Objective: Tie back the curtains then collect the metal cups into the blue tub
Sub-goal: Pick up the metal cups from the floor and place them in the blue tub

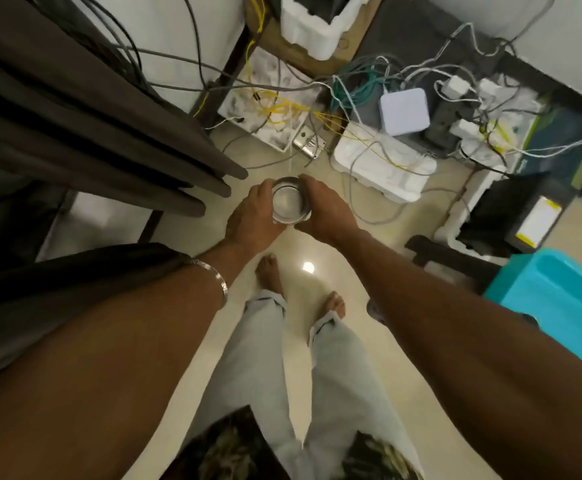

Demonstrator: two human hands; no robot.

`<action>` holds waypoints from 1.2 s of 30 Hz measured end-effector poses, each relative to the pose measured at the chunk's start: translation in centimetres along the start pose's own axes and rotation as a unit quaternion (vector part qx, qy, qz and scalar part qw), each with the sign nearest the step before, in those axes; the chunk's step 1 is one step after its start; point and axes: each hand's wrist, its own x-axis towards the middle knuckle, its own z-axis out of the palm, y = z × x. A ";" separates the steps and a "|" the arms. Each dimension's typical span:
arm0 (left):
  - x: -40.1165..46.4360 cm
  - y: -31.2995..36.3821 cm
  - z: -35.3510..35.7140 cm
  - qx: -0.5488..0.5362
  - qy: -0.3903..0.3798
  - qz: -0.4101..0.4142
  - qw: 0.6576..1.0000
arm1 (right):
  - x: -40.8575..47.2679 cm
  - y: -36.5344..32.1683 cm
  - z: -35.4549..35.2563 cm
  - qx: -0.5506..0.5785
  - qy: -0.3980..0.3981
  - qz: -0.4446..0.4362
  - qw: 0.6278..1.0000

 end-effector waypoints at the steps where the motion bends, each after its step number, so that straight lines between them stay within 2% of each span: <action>1: -1.0 1.5 -0.5 -0.004 -0.007 0.008 1.000 | -1.4 -0.1 -1.1 0.001 0.004 0.011 1.000; 8: -7.2 11.7 -0.3 0.001 -0.056 0.078 0.995 | -12.0 3.5 -7.5 0.017 0.042 0.068 0.997; 20: -13.8 28.3 8.2 0.072 -0.098 0.145 0.982 | -27.0 15.2 -14.6 0.065 0.132 0.138 0.979; 28: -13.5 36.8 13.8 0.096 -0.142 0.212 0.962 | -31.7 21.8 -17.0 0.153 0.199 0.240 0.938; 36: -10.6 42.0 20.1 0.114 -0.208 0.275 0.932 | -33.3 27.7 -17.5 0.170 0.241 0.355 0.887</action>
